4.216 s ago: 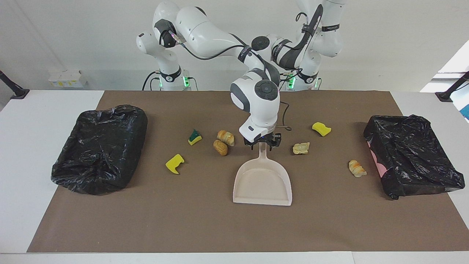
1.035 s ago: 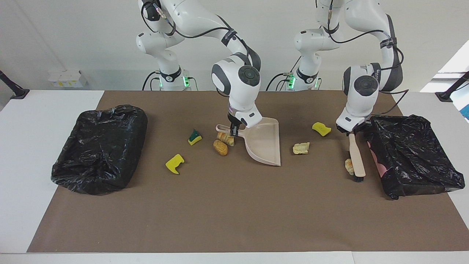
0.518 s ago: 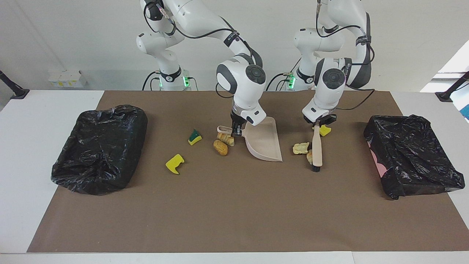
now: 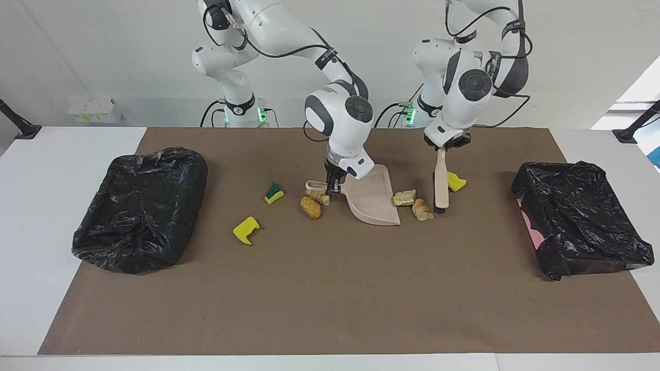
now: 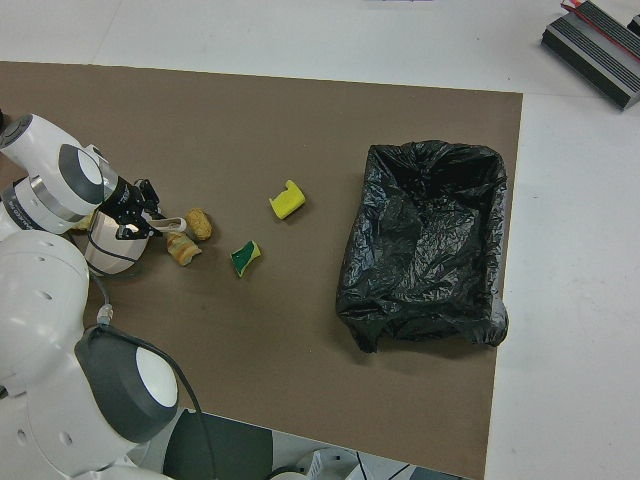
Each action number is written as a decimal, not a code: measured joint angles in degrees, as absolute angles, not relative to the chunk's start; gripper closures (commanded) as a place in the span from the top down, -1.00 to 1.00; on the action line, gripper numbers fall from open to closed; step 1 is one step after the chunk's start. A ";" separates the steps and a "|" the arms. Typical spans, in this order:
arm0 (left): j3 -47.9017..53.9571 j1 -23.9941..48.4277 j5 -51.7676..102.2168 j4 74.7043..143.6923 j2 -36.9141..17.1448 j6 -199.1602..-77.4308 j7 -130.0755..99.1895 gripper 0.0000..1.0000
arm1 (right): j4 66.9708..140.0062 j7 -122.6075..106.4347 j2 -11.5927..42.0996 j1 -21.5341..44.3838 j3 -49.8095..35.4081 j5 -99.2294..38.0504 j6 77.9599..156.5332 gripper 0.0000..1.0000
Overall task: Sweep and dump trash in bin
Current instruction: 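Sweep the bread and sponge pieces into the dustpan with the left gripper, then carry the loaded dustpan to the nearer black bag with the right gripper, then tip the dustpan over the black bag with the right gripper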
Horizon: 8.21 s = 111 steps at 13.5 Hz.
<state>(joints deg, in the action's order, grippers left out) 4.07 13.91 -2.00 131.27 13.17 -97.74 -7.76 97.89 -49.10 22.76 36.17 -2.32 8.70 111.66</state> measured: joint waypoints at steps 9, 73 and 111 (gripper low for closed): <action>3.33 12.62 -3.24 138.61 18.57 -94.49 -36.03 -1.00 | 98.00 -49.10 22.76 36.16 -2.31 8.70 111.69 -1.00; 13.91 42.41 13.43 153.58 23.39 -119.89 -44.44 -1.00 | 95.81 -79.98 12.17 1.85 -1.45 12.01 102.40 -1.00; 11.84 4.81 2.16 102.62 11.11 -95.62 -4.88 1.00 | 110.45 -79.06 -5.62 -14.14 -2.62 35.80 102.17 -1.00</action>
